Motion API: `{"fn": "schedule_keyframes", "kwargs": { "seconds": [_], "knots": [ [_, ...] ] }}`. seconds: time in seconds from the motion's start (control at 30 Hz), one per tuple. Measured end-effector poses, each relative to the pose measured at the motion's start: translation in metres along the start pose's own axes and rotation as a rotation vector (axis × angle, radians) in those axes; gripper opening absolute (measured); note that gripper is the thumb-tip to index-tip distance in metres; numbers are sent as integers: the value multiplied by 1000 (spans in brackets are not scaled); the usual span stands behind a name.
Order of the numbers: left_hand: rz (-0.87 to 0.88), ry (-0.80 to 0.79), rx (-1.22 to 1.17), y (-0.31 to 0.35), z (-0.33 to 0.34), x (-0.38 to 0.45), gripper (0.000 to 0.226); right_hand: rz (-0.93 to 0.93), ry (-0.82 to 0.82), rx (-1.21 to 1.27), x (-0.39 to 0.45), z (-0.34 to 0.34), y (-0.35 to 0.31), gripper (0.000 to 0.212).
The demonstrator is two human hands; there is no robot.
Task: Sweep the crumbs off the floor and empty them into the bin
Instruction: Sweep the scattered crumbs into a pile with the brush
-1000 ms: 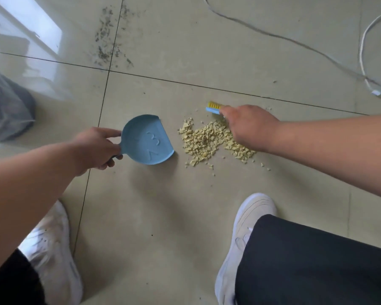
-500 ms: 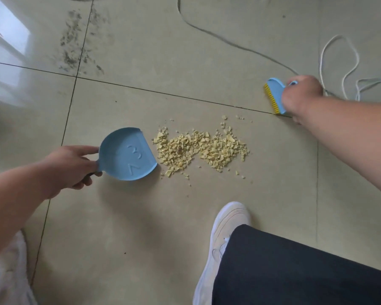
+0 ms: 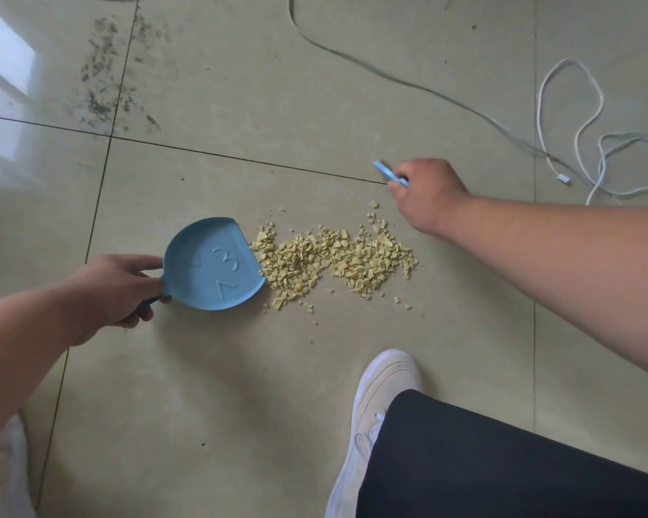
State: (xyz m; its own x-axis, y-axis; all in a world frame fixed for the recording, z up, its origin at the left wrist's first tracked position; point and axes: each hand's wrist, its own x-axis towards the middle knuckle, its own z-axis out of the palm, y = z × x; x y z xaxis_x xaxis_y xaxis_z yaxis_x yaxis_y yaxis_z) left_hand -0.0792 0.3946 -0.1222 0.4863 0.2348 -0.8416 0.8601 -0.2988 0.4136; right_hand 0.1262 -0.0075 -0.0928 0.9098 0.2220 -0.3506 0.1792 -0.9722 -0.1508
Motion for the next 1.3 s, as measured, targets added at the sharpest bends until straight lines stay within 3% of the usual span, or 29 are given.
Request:
{"fn": "schedule_keyframes", "kwargs": {
  "seconds": [0.17,0.27,0.43,0.53,0.63,0.77,0.93,1.07,1.17,1.23,1.3],
  "knots": [
    [24,11,26,-4,-4,-12,33,-213,-76,56,-41,9,-35,24],
    [34,10,1,-8,-8,-25,25,-220,-81,49,-46,-14,-34,28],
    [58,24,-11,-19,-18,-41,23,45,42,-79,-47,-53,25,33],
    [59,37,38,-29,-19,-40,21,238,-19,-155,-70,-40,67,43],
    [49,29,71,-37,-17,-36,18,310,-144,-171,-99,-10,79,35],
    [12,15,29,-41,-5,-31,17,220,-346,-238,-106,14,33,32],
    [-3,1,15,-41,8,-37,23,222,-357,-87,-86,10,-38,28],
    [4,-14,22,-40,8,-41,20,11,-342,-189,-84,11,-80,27],
    [5,-25,49,-39,4,-43,17,-69,-380,-215,-80,7,-84,26],
    [10,-24,62,-39,0,-43,17,-109,-303,-330,-77,-1,-72,27],
    [16,-16,72,-39,-4,-42,19,-22,-307,-359,-85,-19,-49,28]
  ]
}}
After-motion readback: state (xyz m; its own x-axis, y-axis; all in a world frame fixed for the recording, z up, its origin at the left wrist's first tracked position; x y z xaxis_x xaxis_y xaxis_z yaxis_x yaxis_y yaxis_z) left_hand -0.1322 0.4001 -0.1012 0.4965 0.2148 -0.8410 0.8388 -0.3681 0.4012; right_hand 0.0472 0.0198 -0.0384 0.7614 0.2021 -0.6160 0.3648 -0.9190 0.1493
